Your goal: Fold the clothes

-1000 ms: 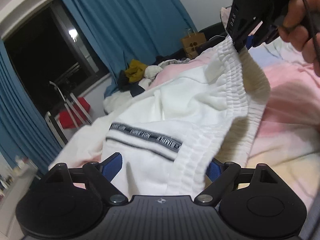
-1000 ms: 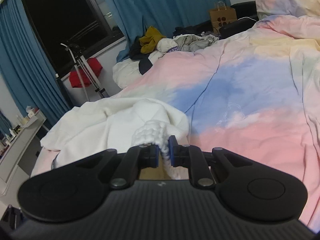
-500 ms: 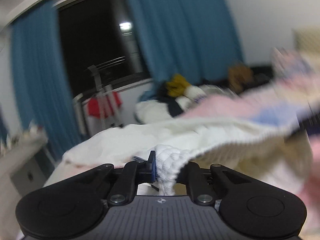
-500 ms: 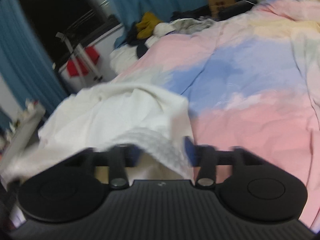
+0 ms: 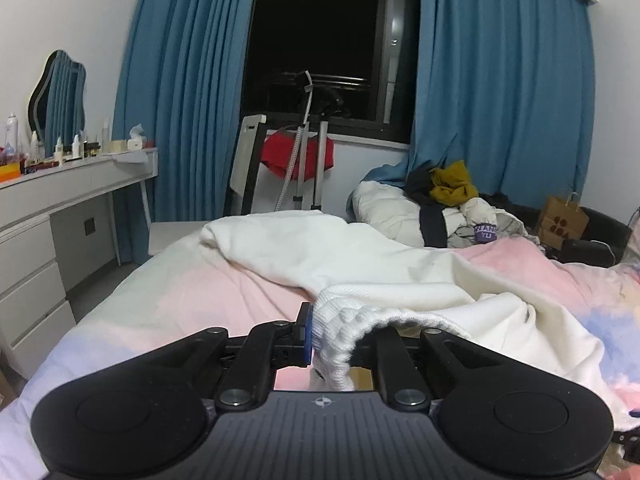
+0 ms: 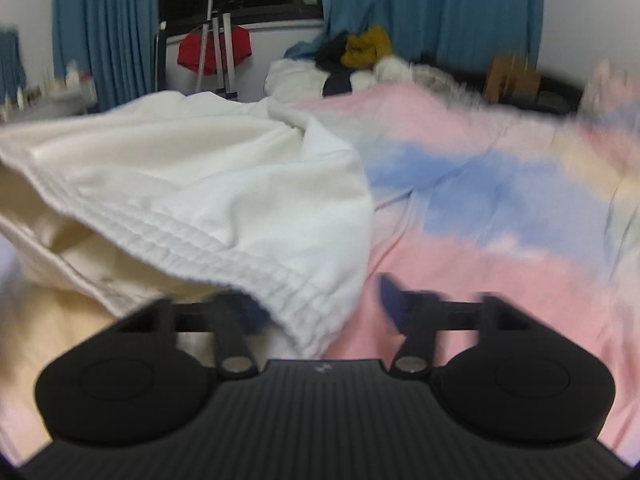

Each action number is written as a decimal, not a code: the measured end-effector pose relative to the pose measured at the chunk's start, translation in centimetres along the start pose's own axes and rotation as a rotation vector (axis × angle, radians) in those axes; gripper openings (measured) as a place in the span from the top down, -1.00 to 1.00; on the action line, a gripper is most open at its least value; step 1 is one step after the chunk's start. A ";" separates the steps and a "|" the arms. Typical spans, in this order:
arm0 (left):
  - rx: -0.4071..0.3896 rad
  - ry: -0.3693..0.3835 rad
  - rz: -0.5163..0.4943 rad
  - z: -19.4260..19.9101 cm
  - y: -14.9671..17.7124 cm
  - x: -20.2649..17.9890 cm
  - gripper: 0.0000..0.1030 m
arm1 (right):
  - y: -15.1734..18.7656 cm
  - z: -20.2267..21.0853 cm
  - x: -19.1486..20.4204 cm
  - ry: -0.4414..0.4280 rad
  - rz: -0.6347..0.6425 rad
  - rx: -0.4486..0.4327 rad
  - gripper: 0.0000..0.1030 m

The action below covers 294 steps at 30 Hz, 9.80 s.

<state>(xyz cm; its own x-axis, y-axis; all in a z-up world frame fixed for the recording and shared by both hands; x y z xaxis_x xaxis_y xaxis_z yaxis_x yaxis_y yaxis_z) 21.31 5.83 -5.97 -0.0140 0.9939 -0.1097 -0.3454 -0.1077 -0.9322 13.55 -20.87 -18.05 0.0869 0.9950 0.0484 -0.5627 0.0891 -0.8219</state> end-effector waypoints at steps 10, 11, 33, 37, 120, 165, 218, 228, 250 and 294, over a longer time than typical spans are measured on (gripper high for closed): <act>-0.064 -0.024 0.037 -2.6 -13.4 5.1 0.81 | -4.0 3.1 14.6 -0.381 -0.060 -0.095 0.66; -0.078 -0.043 0.024 -2.6 -15.3 6.3 0.81 | -4.4 3.5 16.1 -0.419 -0.066 -0.104 0.66; 0.113 -0.379 0.166 -8.1 -6.6 33.1 0.37 | -1.5 -0.8 34.7 -0.681 0.141 0.026 0.51; 0.092 -0.365 0.178 -4.1 -6.3 33.5 -0.25 | -1.2 -0.9 35.3 -0.684 0.177 0.034 -0.16; 0.059 0.128 -0.451 -21.9 -10.3 -22.0 0.95 | -6.4 -6.8 -2.9 -0.175 -0.155 -0.093 -0.61; 0.286 0.480 -0.029 1.8 9.2 -10.0 0.92 | -9.3 -21.3 -6.5 -0.452 -0.692 0.160 -0.30; 0.151 -0.037 0.992 -7.6 3.0 38.1 0.27 | -5.8 -12.2 -29.4 0.413 -0.665 -0.056 0.89; 0.113 -0.171 0.635 -12.3 -12.3 34.9 0.86 | -6.9 -11.2 -30.4 0.364 -0.743 -0.161 0.90; 0.324 -0.238 0.592 -7.1 -6.0 30.3 -0.59 | -6.1 -12.1 -29.8 0.431 -0.622 -0.080 0.90; 0.413 -0.063 0.915 11.7 4.8 24.5 0.84 | -6.5 -8.0 -31.5 0.279 -0.895 -0.254 0.90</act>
<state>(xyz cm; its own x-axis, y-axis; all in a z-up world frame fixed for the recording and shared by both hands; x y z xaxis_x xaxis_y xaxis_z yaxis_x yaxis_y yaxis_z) 8.34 29.96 -9.15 -0.4826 0.5337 -0.6945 -0.4746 -0.8258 -0.3047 21.07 -53.15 -18.79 0.6067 0.5150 0.6056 -0.0027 0.7632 -0.6462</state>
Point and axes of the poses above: each gripper's, at about its wrist camera, not at the fingertips, and z roughly against the way its jaws point, x to its left, y to its underside, the point moved 8 cm from there along -z, roughly the way its jaws point, and after that the axes turned 3 degrees about z, right-handed, at the moved point
